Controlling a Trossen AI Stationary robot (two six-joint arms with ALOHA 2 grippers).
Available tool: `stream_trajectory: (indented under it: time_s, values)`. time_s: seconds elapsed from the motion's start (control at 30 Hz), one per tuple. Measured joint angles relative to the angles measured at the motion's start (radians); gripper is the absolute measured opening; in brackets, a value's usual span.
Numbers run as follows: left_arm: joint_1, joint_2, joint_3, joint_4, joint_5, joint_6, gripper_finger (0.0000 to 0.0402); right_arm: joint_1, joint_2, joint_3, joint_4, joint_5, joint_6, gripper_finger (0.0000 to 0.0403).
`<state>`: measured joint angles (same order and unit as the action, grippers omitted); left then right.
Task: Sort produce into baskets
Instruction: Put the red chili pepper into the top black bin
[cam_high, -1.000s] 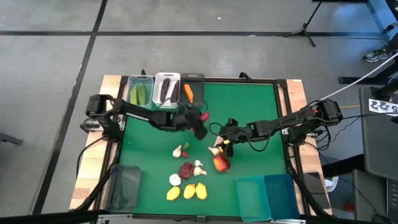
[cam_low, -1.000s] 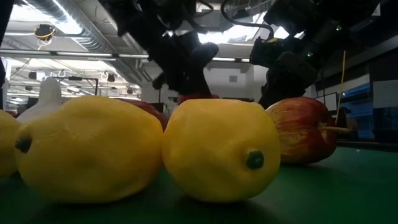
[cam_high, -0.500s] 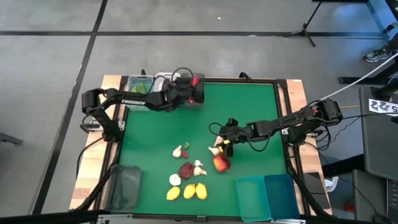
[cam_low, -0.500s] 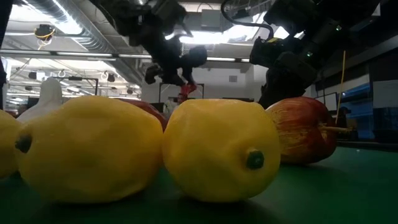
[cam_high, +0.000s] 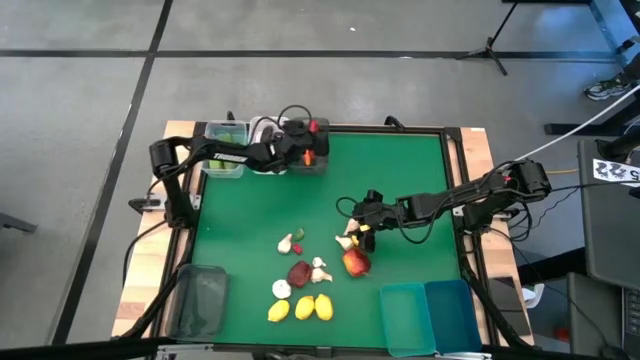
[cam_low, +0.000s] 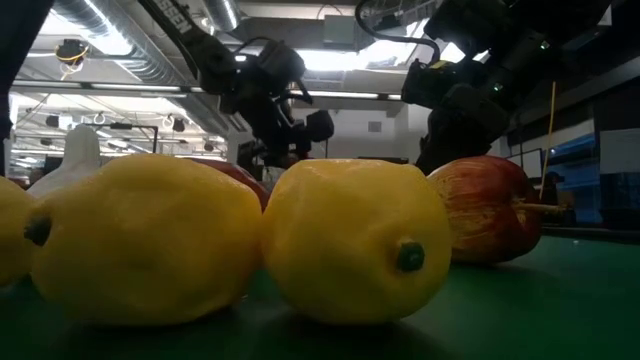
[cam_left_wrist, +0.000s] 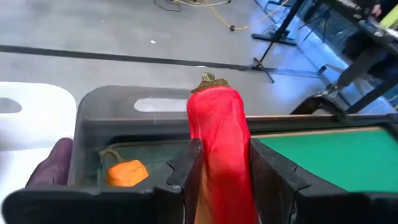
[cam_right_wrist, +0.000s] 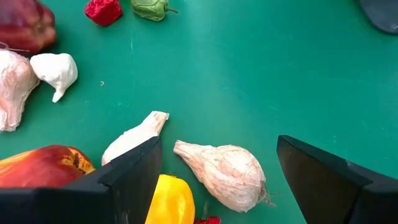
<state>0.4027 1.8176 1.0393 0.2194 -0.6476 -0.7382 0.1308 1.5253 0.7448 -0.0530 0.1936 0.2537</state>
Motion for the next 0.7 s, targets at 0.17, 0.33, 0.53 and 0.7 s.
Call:
stream_trajectory:
  time_s: [0.17,0.33,0.53,0.7]
  values:
    - [-0.002,0.008,0.000,0.004,0.000,0.082,0.0114,0.000,0.000,0.000,0.000,0.000,-0.001,0.0317]
    - [-0.002,0.008,0.000,0.002,0.000,0.096,0.0114,0.000,0.000,0.000,0.000,0.000,-0.001,0.0317]
    - [-0.002,0.008,0.000,0.002,0.010,0.145,0.0114,0.000,0.000,0.000,0.000,0.000,-0.001,0.0317]
    - [-0.001,0.008,0.000,0.005,0.058,0.163,0.0137,0.000,0.000,0.000,0.000,0.000,-0.001,0.0317]
